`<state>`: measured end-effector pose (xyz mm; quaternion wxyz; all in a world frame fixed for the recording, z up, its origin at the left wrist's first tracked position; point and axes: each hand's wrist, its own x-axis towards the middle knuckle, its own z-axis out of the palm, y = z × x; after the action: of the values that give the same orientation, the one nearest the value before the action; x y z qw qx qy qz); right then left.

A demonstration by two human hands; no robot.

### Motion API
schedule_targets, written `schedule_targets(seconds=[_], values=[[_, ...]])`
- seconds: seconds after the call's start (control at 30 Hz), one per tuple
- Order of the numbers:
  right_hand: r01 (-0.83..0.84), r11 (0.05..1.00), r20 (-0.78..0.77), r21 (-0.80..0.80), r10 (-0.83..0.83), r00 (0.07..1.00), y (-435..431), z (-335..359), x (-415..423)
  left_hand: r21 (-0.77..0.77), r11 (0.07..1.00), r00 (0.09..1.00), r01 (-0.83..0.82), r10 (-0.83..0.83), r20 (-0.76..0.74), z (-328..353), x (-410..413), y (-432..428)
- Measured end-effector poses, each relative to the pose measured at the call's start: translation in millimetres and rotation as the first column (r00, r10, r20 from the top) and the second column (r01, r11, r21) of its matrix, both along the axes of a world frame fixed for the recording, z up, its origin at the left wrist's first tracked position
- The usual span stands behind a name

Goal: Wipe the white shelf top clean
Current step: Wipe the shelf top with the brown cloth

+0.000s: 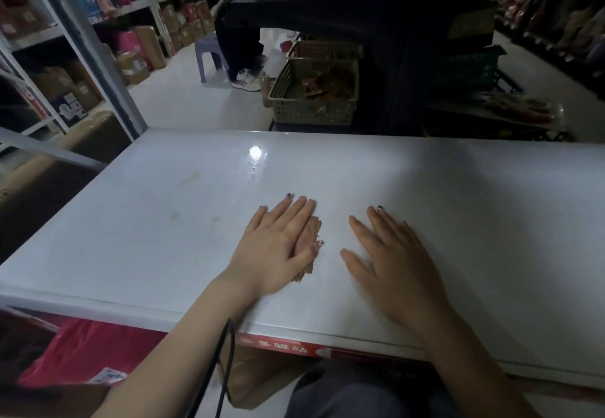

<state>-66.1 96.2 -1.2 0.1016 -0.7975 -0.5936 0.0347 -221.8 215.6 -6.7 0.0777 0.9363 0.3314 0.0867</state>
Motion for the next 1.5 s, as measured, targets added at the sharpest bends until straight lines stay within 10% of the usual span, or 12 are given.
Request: schedule_targets(seconds=[1.5], values=[[0.057,0.984,0.030,0.171,-0.063,0.998,6,-17,4,-0.037,0.987,0.988,-0.155,0.154,-0.024,17,98,143]])
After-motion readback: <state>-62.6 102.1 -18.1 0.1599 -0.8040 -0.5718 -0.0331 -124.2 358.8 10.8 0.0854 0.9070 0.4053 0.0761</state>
